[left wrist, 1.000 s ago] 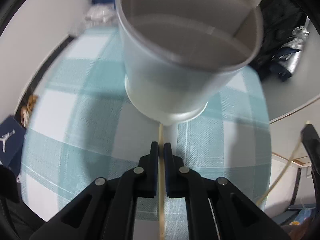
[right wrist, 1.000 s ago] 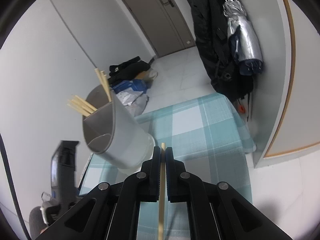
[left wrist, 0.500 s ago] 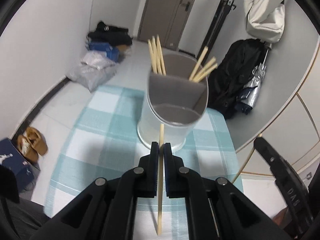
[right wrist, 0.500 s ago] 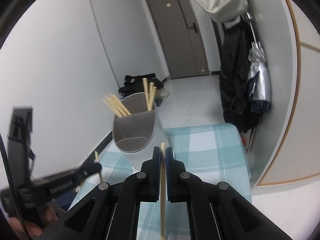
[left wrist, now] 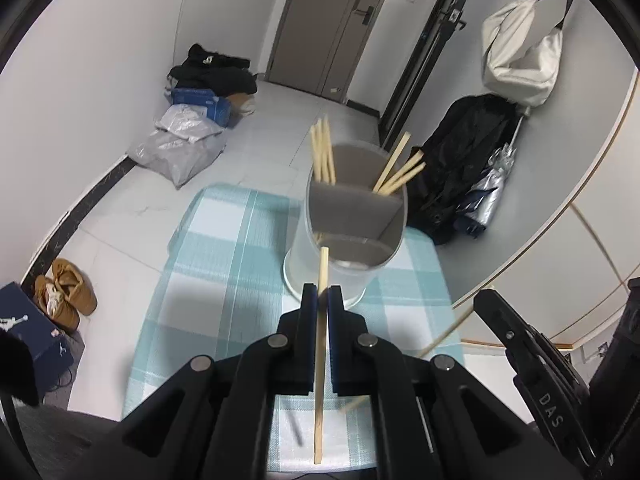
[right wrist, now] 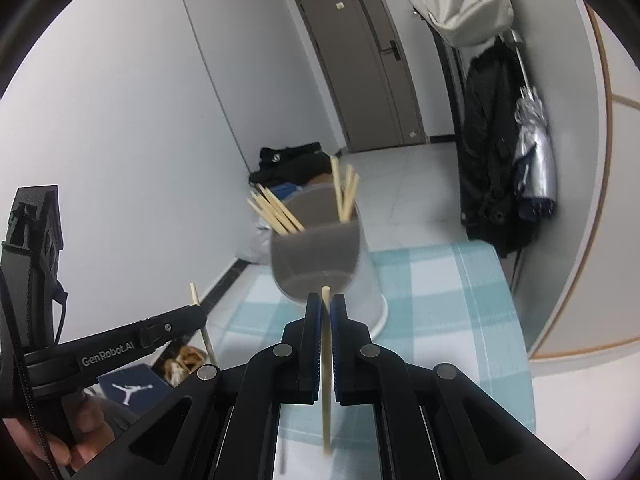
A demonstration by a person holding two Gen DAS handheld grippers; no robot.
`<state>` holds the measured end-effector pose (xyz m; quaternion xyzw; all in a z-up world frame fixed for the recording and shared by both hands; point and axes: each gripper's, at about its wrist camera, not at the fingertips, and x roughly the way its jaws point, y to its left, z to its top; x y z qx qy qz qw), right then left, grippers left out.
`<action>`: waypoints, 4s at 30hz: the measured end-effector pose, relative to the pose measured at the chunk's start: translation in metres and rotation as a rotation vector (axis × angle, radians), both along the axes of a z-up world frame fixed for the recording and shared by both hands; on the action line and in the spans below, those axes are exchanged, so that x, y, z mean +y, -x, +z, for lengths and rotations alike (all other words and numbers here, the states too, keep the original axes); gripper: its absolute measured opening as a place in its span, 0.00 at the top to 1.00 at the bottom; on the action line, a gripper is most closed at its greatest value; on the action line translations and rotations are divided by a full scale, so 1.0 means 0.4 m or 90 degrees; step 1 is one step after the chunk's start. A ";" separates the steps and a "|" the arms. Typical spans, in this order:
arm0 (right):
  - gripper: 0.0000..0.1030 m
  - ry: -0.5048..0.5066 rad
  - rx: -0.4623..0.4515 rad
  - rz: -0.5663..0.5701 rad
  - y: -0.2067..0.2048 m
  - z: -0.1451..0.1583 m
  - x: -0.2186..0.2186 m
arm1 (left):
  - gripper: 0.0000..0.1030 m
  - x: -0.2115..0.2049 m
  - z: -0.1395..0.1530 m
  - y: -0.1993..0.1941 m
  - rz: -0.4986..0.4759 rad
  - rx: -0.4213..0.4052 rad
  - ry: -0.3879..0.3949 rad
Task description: Organize utensils
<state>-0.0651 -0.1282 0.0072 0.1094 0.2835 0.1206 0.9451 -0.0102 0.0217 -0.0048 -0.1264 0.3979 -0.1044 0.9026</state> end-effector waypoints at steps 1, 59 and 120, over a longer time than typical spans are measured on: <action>0.96 0.000 -0.009 0.004 -0.001 0.014 0.003 | 0.99 0.001 0.020 -0.004 -0.008 -0.007 0.006; 0.96 0.059 -0.128 0.028 -0.373 0.214 0.032 | 0.98 -0.030 0.184 -0.357 -0.051 -0.229 0.008; 0.31 0.052 -0.136 0.013 -0.110 0.223 -0.035 | 0.92 -0.025 0.215 -0.123 -0.085 -0.171 -0.030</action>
